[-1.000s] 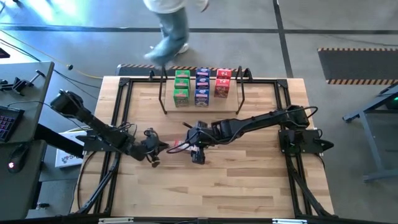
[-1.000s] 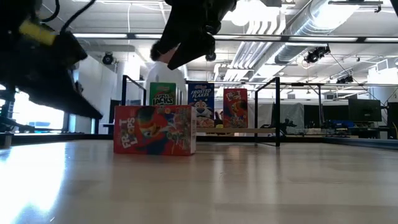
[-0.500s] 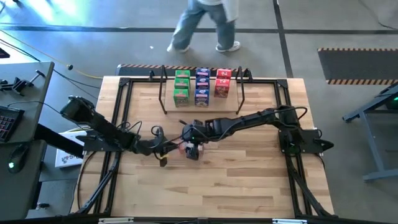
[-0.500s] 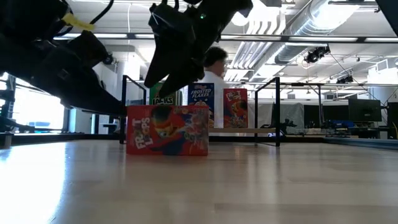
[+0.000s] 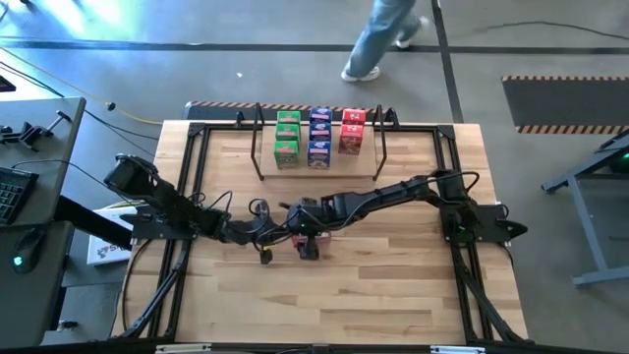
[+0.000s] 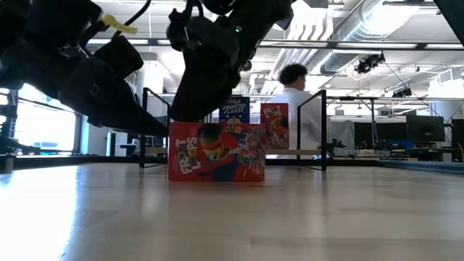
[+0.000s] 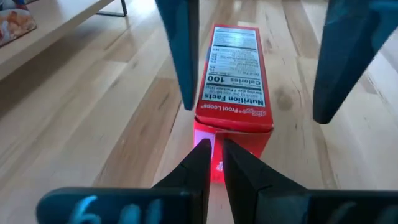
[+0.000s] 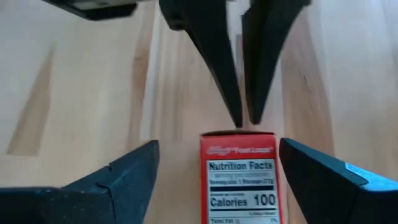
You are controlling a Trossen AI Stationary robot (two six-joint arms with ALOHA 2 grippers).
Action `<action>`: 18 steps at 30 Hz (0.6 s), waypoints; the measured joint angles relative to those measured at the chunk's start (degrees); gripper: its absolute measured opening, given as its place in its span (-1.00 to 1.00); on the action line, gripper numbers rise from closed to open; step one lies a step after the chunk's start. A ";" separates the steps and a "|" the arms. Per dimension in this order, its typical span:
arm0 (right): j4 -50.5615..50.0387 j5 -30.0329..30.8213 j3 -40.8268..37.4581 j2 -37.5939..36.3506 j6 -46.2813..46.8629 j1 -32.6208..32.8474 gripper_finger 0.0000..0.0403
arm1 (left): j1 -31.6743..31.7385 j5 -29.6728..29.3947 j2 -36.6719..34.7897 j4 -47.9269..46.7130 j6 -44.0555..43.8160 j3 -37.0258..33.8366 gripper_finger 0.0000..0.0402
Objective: Stack cereal on shelf
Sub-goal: Put the red cereal box on the shelf aligned with the red cereal box
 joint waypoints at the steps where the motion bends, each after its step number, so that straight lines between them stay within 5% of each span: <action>1: -0.02 0.35 0.00 0.00 -0.40 0.03 0.55 | 0.00 -0.02 -0.22 -0.03 0.04 -0.04 -0.85; 11: -1.72 0.93 0.02 1.86 -1.50 -0.29 0.51 | -0.25 -0.22 -0.69 -0.20 0.96 -0.06 -0.85; 18: -1.26 1.26 0.02 2.32 -1.33 -0.30 0.12 | -1.01 -1.48 -4.76 0.42 1.23 -2.46 -0.85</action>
